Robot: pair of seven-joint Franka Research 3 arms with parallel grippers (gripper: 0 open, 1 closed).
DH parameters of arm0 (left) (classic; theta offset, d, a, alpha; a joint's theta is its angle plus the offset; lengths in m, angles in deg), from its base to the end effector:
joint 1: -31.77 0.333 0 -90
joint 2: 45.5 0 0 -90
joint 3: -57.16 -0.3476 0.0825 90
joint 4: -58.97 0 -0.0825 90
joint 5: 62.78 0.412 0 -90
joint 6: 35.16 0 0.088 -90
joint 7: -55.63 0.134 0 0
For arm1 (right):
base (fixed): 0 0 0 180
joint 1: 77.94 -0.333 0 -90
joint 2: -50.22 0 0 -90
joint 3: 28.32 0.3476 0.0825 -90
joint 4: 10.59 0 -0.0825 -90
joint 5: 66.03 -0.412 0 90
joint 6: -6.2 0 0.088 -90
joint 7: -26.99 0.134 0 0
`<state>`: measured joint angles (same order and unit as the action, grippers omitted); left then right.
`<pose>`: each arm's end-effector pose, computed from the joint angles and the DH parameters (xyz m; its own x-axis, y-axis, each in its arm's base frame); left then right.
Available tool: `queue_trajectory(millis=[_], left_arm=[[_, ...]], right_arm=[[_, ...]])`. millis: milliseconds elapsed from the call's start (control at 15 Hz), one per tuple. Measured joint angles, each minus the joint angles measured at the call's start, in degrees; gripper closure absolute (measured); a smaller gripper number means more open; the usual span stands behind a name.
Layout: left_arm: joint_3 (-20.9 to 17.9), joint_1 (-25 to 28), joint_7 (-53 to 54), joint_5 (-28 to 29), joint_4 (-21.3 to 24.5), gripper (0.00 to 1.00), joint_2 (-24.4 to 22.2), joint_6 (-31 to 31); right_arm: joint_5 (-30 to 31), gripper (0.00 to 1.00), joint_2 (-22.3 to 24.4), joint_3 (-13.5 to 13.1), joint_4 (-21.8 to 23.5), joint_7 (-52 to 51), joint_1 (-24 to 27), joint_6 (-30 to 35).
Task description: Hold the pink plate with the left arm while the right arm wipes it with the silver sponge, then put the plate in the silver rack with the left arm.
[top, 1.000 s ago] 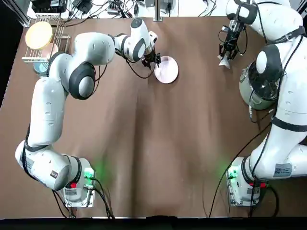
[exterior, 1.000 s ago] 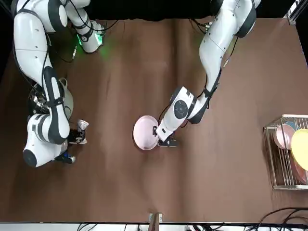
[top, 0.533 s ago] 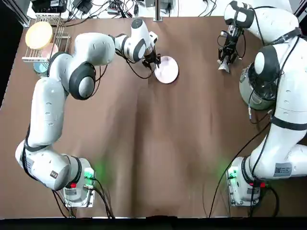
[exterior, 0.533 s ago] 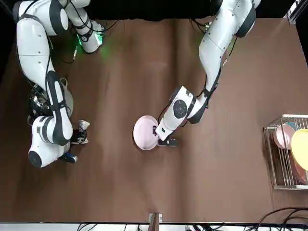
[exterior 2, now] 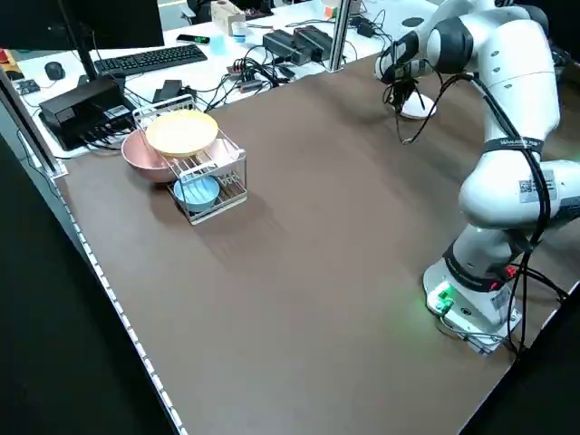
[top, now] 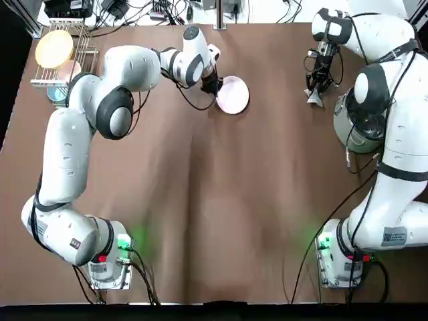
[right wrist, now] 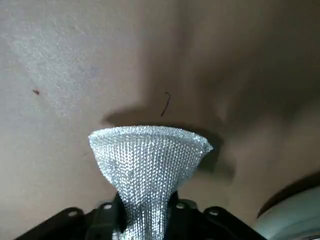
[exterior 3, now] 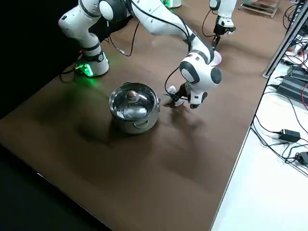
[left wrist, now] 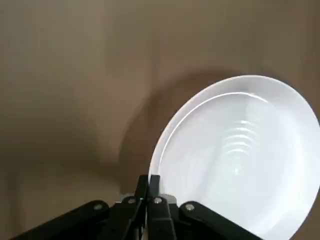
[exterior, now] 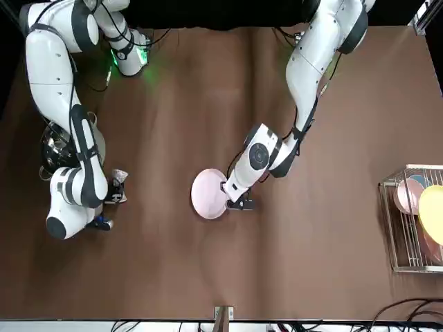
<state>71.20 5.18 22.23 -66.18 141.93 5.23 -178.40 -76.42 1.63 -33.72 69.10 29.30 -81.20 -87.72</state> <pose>0.6214 -0.4856 0.1616 0.9996 0.0254 0.0131 0.0207 -0.9585 0.2844 0.6886 0.0065 0.1523 0.8204 -0.0965 -0.5636 -0.1501 -0.9874 -0.0494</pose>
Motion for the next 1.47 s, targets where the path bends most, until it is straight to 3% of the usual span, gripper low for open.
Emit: queue_trajectory(millis=[267,467,533,800,1067,1267,1467], left_arm=[[-0.1,0.6,0.0,0.1,-0.2,0.98,-0.4,1.1],[-0.2,1.9,0.0,0.4,-0.5,0.98,-3.0,6.7],[-0.2,2.6,0.0,0.8,-0.6,0.98,-4.3,8.9],[-0.2,7.8,4.0,1.7,-0.8,0.98,-12.7,23.7],[-0.3,13.9,11.5,1.8,-0.9,0.98,-19.9,35.3],[-0.4,19.6,17.6,1.9,-0.8,0.98,-23.8,39.3],[-0.5,24.7,19.5,2.3,-0.7,0.98,-25.8,39.8]], right_arm=[[0.1,0.31,0.0,0.0,0.0,-0.5,0.1,0.0],[0.1,0.04,0.1,0.0,-0.4,-0.7,0.1,0.3],[0.1,0.0,0.3,0.0,-0.7,-1.2,0.1,0.8],[0.1,0.0,3.2,0.2,-6.1,-2.7,0.0,8.6],[0.1,0.0,9.0,0.1,-14.9,-2.8,0.4,17.9],[0.1,0.0,15.4,0.1,-18.8,-2.8,0.8,18.8],[0.1,0.0,23.9,0.2,-19.6,-2.8,0.9,19.5]])
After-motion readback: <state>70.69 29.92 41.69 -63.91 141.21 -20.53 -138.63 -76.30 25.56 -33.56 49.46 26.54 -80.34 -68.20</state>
